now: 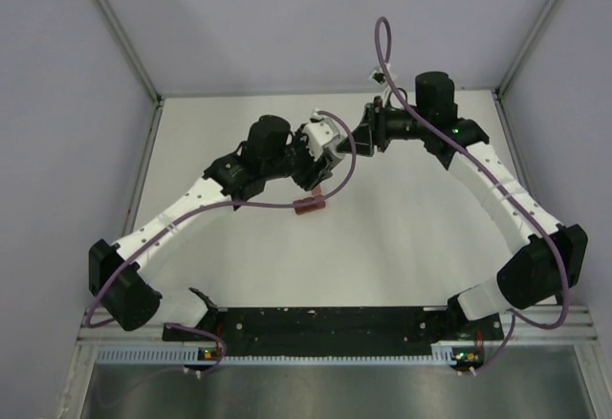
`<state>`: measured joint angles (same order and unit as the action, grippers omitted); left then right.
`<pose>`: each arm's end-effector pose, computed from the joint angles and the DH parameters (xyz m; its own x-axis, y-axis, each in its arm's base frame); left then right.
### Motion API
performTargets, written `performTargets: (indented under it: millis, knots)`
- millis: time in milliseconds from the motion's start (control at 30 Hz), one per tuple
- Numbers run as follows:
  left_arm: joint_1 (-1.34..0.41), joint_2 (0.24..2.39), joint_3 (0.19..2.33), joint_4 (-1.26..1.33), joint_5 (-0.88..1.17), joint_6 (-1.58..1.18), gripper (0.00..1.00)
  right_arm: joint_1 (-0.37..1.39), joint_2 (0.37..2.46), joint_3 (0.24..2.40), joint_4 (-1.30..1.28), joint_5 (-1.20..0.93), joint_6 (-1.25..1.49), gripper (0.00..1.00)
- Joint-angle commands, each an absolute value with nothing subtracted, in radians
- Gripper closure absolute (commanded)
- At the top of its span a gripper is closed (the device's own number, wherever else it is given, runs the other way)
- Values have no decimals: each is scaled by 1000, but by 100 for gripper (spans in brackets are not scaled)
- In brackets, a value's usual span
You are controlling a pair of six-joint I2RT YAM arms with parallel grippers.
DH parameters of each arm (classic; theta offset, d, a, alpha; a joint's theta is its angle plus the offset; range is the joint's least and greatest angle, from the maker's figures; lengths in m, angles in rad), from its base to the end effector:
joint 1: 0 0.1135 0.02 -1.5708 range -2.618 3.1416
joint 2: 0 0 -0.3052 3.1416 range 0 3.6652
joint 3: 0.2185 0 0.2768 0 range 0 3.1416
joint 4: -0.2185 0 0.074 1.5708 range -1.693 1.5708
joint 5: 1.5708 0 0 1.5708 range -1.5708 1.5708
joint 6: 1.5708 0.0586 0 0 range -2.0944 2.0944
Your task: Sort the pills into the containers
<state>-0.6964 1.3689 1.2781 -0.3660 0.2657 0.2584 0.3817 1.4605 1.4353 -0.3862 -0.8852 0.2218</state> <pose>0.2590 -0.2366 0.3902 -0.1228 0.4241 -0.8973 0.8597 0.4972 0.1174 0.3171 0.1761 0.4256 -0.5587 -0.0742 -0.8260 -0.7907 0.3482 0.5036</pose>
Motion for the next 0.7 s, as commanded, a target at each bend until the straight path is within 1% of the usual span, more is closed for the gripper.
performTargets:
  millis: [0, 233, 400, 533, 667]
  knots:
    - [-703, 1377, 1325, -307, 258, 249, 100, 377, 1431, 1430, -337, -933, 230, 52]
    - [-703, 1374, 1315, -305, 259, 253, 100, 376, 1430, 1424, -333, -942, 213, 62]
    - [-704, 1359, 1295, -305, 278, 261, 100, 371, 1424, 1422, -337, -972, 167, 73]
    - [-703, 1347, 1275, -310, 327, 275, 100, 361, 1428, 1437, -376, -1009, 63, 78]
    - [-701, 1333, 1267, -333, 408, 298, 100, 359, 1437, 1466, -463, -1046, -131, 78]
